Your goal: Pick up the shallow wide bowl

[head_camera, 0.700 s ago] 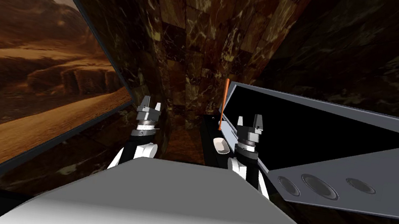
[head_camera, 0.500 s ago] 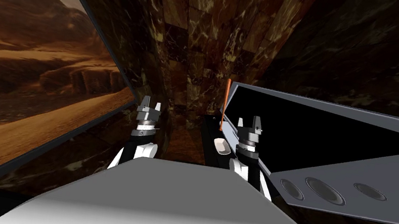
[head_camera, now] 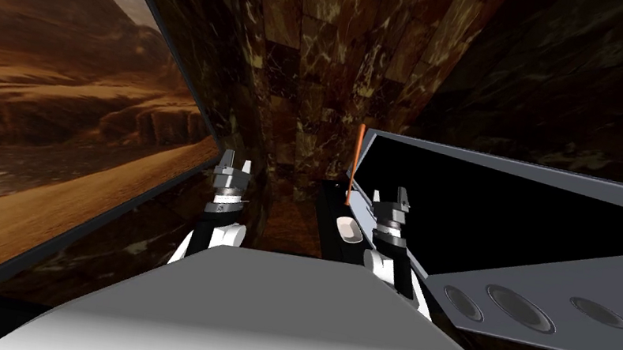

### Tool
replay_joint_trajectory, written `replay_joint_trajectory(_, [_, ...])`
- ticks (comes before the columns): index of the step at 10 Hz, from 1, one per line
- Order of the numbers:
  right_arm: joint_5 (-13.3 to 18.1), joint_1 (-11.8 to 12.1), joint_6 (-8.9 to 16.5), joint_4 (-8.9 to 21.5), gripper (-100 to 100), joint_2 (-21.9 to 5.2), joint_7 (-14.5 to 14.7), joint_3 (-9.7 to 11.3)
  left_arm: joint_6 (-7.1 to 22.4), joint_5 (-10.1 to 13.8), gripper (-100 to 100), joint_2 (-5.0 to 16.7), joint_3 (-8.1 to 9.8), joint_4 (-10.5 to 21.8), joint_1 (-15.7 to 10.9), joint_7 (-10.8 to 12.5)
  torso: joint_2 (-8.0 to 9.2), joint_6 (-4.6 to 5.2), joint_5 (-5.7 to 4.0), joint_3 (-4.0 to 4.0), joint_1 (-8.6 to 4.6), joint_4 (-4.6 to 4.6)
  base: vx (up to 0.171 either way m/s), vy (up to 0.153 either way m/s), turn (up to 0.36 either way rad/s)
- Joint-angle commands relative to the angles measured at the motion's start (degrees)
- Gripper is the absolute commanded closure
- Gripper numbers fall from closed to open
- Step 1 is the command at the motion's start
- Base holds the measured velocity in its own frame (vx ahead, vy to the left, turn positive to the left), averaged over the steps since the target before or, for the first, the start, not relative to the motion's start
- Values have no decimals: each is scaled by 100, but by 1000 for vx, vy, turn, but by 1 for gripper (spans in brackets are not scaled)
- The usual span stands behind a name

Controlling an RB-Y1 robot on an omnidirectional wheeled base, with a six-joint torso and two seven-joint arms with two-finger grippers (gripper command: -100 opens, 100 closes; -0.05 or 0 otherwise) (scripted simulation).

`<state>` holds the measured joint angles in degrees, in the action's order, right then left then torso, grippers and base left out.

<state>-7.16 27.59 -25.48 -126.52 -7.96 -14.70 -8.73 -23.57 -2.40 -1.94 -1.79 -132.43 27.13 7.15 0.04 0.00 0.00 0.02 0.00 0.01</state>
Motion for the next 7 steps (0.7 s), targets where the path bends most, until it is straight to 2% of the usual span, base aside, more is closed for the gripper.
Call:
replay_joint_trajectory(1, [-286,-35,168,232,-100,-117,-188,-156,0,0,0,0,0,0,0,0,0,0,0,0,0,0,-15,11,82])
replay_joint_trajectory(2, [-381,-35,168,232,-100,-117,-188,-156,0,0,0,0,0,0,0,0,0,-1,0,0,1,0,-14,7,53])
replay_joint_trajectory(3, [-594,-65,316,458,-100,-221,-368,-300,0,0,0,0,0,0,0,0,1,1,0,1,0,0,-16,5,87])
replay_joint_trajectory(4, [-729,-65,316,458,-100,-221,-368,-300,0,0,0,0,0,0,0,0,2,-1,0,1,-1,0,-14,2,50])
replay_joint_trajectory(5, [-914,-98,478,702,-100,-325,-559,-443,0,0,0,0,0,0,0,0,1,0,0,0,-1,0,-17,7,88])
replay_joint_trajectory(6, [-1104,-98,478,702,-100,-325,-559,-443,0,0,0,0,0,0,0,0,2,0,0,1,-2,0,-16,6,44])
replay_joint_trajectory(7, [-1281,-135,652,911,-100,-429,-758,-585,0,0,0,0,0,0,0,0,2,0,0,1,0,0,-16,9,85])
